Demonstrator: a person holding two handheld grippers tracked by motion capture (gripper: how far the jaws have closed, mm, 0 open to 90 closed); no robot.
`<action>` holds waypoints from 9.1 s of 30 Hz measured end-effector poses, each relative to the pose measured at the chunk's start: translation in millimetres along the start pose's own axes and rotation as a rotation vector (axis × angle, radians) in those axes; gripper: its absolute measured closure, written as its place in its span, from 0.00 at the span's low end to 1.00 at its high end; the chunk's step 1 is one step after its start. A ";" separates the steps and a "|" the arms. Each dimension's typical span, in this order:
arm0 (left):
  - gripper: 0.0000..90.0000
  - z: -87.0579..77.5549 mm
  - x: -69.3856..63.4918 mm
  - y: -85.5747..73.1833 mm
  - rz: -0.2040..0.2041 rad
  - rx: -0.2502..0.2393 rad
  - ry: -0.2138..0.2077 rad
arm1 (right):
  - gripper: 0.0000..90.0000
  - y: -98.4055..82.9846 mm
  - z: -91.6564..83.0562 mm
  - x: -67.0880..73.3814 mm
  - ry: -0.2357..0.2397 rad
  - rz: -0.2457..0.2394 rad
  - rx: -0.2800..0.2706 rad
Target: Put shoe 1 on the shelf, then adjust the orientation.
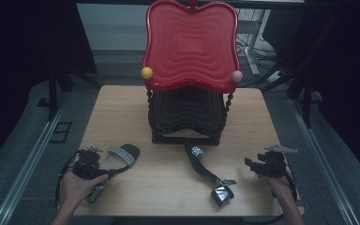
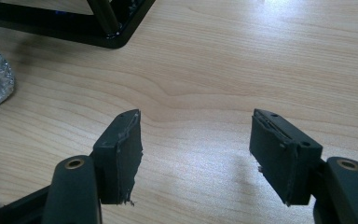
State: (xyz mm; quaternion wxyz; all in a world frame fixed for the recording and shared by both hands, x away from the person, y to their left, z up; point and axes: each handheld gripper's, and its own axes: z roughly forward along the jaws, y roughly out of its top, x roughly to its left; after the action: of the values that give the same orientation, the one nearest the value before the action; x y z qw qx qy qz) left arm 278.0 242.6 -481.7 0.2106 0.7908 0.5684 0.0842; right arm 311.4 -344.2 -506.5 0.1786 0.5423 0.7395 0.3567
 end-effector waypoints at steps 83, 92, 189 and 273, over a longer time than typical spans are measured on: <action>0.47 -141.1 98.8 133.2 -0.315 -0.473 -0.490 | 0.38 0.9 -4.5 -2.4 0.029 0.043 -0.027; 0.47 -181.8 67.3 172.8 -0.251 -0.512 -0.495 | 0.38 0.6 -5.5 -3.0 0.026 0.050 -0.024; 0.41 -170.9 -15.1 148.9 0.015 -0.576 -0.431 | 0.38 3.3 -2.7 3.8 0.032 0.016 -0.011; 0.40 -141.8 -3.2 127.6 -0.026 -0.497 -0.385 | 1.00 7.9 7.3 215.2 0.486 -0.658 0.363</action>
State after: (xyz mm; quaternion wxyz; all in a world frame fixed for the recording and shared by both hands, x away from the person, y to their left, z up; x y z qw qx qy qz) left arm 334.3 239.5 -299.5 0.5022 0.7092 0.4903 0.0663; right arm 246.5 -140.6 -479.4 0.0055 0.2012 0.9437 0.2625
